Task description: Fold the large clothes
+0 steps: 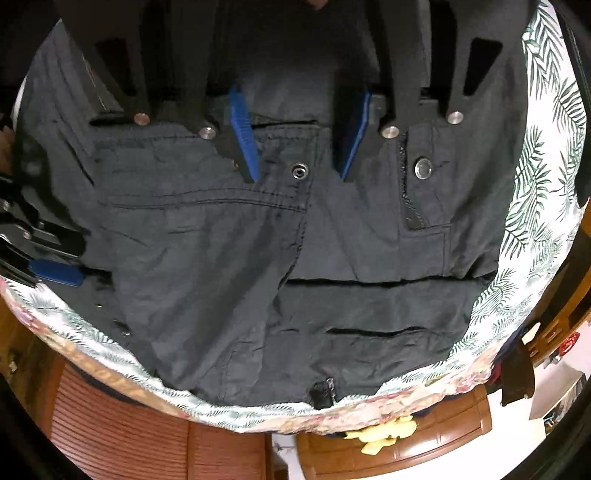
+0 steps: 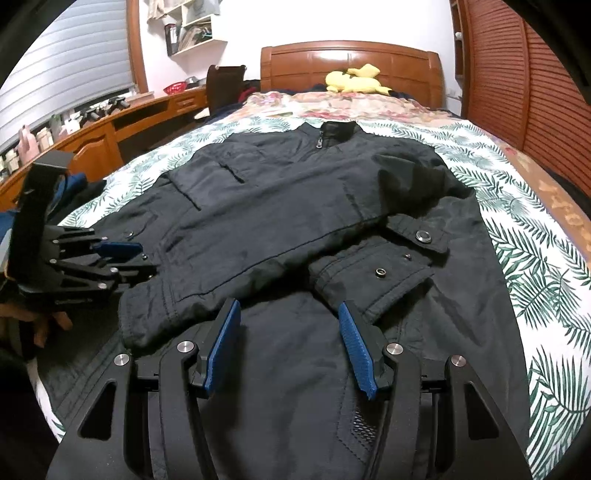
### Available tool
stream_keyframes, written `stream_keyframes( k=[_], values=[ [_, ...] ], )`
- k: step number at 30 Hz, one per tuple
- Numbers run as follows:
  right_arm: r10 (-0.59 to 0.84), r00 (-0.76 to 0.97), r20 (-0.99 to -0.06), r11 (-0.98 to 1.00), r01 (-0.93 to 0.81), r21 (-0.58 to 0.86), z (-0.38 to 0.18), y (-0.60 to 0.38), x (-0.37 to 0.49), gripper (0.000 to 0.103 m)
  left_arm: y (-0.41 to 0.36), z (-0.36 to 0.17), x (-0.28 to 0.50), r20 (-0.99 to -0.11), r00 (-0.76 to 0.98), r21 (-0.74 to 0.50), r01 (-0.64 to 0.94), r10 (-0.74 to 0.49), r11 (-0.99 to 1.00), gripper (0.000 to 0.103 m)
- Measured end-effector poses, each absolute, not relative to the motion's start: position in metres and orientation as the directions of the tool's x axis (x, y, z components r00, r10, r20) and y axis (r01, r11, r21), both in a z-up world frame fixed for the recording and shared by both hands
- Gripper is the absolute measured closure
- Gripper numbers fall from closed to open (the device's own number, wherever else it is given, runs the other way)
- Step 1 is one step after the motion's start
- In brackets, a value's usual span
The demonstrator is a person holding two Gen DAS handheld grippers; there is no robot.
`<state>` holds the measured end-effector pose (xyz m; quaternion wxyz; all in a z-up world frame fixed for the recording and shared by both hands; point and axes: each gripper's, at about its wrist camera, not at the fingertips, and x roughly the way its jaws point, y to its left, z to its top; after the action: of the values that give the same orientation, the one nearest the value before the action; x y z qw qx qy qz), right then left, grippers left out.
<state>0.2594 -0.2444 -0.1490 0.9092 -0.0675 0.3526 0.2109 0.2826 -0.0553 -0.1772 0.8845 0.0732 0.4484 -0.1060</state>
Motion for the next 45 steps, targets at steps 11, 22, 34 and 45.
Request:
stream_keyframes(
  k=[11, 22, 34, 45],
  values=[
    [0.357, 0.641, -0.680, 0.894, -0.446, 0.049, -0.149, -0.246, 0.263, 0.046, -0.047, -0.184, 0.309, -0.837, 0.545, 0.044, 0.172, -0.058, 0.984, 0.043],
    [0.364, 0.629, -0.687, 0.890, -0.453, 0.057, -0.150, -0.246, 0.266, 0.046, -0.046, -0.180, 0.306, -0.822, 0.569, 0.075, 0.159, -0.029, 0.984, 0.043],
    [0.375, 0.623, -0.687, 0.885, -0.462, 0.063, -0.151, -0.246, 0.265, 0.046, -0.054, -0.173, 0.288, -0.822, 0.543, -0.018, 0.275, -0.171, 0.961, 0.087],
    [0.377, 0.653, -0.657, 0.890, -0.452, 0.061, -0.146, -0.250, 0.258, 0.046, -0.033, -0.080, 0.251, -0.665, 0.734, 0.043, 0.221, -0.137, 0.974, 0.100]
  ],
)
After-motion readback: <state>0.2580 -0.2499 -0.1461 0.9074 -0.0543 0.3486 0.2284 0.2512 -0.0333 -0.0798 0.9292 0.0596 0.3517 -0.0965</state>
